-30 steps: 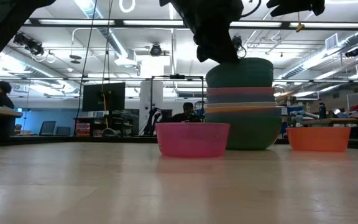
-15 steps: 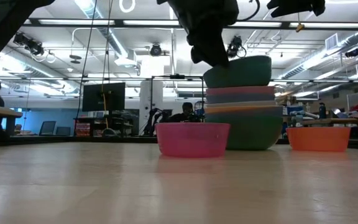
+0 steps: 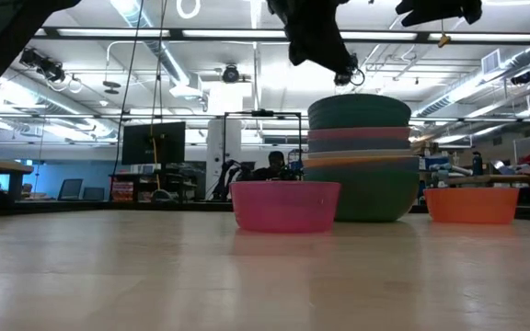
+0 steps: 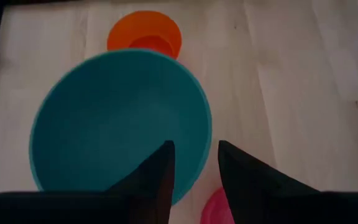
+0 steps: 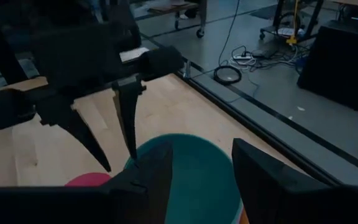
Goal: Nest bowls inside each other
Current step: Stack the dark orange bowl on top of the dark green bowl
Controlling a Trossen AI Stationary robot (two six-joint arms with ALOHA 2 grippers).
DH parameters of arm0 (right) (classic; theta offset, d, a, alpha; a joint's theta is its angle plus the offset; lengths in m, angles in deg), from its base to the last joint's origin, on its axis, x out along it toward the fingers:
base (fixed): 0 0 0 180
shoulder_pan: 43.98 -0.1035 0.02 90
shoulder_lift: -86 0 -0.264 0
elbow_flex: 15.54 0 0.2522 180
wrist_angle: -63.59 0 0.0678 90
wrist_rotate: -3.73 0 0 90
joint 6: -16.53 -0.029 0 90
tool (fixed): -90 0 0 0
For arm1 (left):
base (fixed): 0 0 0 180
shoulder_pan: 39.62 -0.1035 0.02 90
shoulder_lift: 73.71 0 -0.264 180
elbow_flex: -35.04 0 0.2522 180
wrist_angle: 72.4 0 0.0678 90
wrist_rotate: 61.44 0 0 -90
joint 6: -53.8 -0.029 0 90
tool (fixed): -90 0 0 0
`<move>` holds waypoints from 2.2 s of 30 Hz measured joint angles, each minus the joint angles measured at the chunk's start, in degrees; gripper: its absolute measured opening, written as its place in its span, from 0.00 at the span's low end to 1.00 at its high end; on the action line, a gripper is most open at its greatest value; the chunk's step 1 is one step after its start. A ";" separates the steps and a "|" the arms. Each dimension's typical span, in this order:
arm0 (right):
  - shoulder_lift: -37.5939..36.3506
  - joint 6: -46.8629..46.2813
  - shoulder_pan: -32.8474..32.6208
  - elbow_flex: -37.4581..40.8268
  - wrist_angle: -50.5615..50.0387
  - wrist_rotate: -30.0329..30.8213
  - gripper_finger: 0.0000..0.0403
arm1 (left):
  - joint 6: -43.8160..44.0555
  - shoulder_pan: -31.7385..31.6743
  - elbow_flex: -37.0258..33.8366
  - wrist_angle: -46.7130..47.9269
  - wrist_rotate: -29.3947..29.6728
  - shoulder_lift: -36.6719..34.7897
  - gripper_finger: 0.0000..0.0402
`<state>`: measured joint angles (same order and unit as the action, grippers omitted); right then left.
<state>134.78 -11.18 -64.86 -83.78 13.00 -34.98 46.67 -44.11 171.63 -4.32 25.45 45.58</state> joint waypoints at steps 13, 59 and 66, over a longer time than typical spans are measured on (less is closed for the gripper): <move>1.24 -32.47 0.00 0.03 -30.75 -5.10 0.38 | 1.97 0.11 7.63 27.47 7.58 -0.09 0.33; 24.37 -29.87 1.27 11.54 -30.47 -21.91 0.43 | 19.78 7.63 7.39 34.88 26.18 -36.91 0.33; 24.29 -21.32 1.62 17.91 -22.47 -20.30 0.43 | 19.58 7.63 7.34 34.67 26.29 -38.03 0.33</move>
<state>159.07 -32.50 -63.24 -65.87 -9.47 -55.28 66.25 -36.48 178.97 30.34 51.74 7.55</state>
